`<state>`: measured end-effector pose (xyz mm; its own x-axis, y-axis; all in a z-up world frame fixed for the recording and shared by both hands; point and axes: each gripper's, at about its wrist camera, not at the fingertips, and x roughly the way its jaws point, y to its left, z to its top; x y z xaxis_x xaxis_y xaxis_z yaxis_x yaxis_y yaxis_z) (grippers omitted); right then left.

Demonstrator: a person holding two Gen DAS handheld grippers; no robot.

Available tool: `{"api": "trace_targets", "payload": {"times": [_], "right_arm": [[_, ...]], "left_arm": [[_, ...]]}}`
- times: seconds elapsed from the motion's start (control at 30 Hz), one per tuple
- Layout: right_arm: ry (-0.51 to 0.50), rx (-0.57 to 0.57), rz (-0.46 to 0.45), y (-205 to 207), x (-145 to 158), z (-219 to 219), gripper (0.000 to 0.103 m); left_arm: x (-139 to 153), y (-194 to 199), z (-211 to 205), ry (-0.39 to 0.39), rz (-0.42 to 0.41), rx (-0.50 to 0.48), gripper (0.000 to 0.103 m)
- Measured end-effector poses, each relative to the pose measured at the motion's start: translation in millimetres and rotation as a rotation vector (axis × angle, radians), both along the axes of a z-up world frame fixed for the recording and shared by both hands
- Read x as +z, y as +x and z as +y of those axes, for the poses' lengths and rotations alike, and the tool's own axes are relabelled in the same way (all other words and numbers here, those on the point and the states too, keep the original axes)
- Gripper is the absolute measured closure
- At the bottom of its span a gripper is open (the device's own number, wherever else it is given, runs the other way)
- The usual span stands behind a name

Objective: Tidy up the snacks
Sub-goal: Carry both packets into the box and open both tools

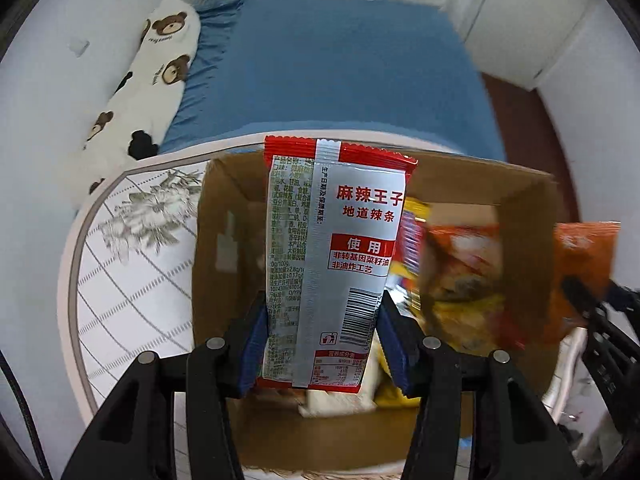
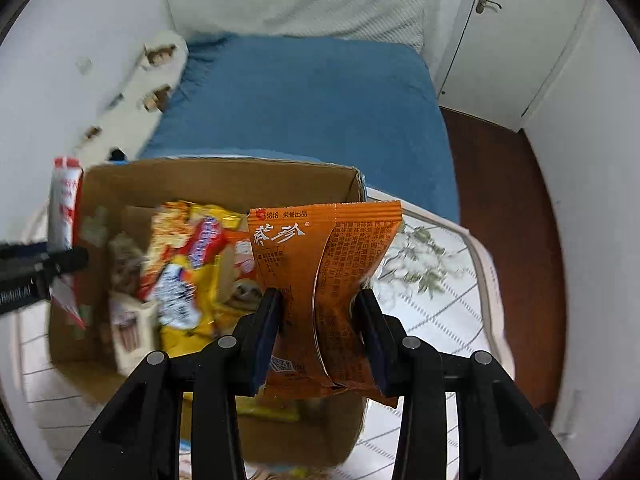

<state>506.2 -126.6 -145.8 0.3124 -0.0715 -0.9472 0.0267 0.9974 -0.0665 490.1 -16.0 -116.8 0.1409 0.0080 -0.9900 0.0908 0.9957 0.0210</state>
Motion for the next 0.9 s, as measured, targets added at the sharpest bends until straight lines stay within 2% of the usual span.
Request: {"api": "trace_targets", "payload": {"times": [0.13, 0.27, 0.33, 0.37, 0.43, 0.53, 0.63, 0.73, 0.9], "right_arm": [[-0.068, -0.003, 0.056, 23, -28, 5, 0.061], [-0.119, -0.037, 0.106, 42, -54, 6, 0.06], [-0.108, -0.053, 0.129, 51, -64, 5, 0.054], [-0.1, -0.058, 0.138, 52, -67, 5, 0.05], [-0.083, -0.052, 0.144, 55, -71, 9, 0.03], [-0.086, -0.036, 0.139, 55, -76, 18, 0.016], [-0.079, -0.051, 0.125, 52, -78, 19, 0.015], [-0.032, -0.073, 0.118, 46, -75, 15, 0.014], [0.034, -0.094, 0.077, 29, -62, 8, 0.014]], "left_arm": [[-33, 27, 4, 0.064, 0.057, 0.018, 0.053], [-57, 40, 8, 0.061, 0.115, 0.048, 0.052], [-66, 44, 9, 0.063, 0.125, 0.066, 0.048], [-71, 47, 9, 0.054, 0.131, 0.07, 0.04], [-73, 48, 10, 0.025, 0.131, 0.078, 0.03], [-72, 49, 8, 0.031, 0.1, 0.068, 0.027], [-71, 49, 10, 0.014, 0.087, 0.07, 0.027], [-67, 45, 13, -0.017, 0.076, 0.081, 0.027], [-46, 26, 11, -0.063, 0.025, 0.084, 0.027]]}}
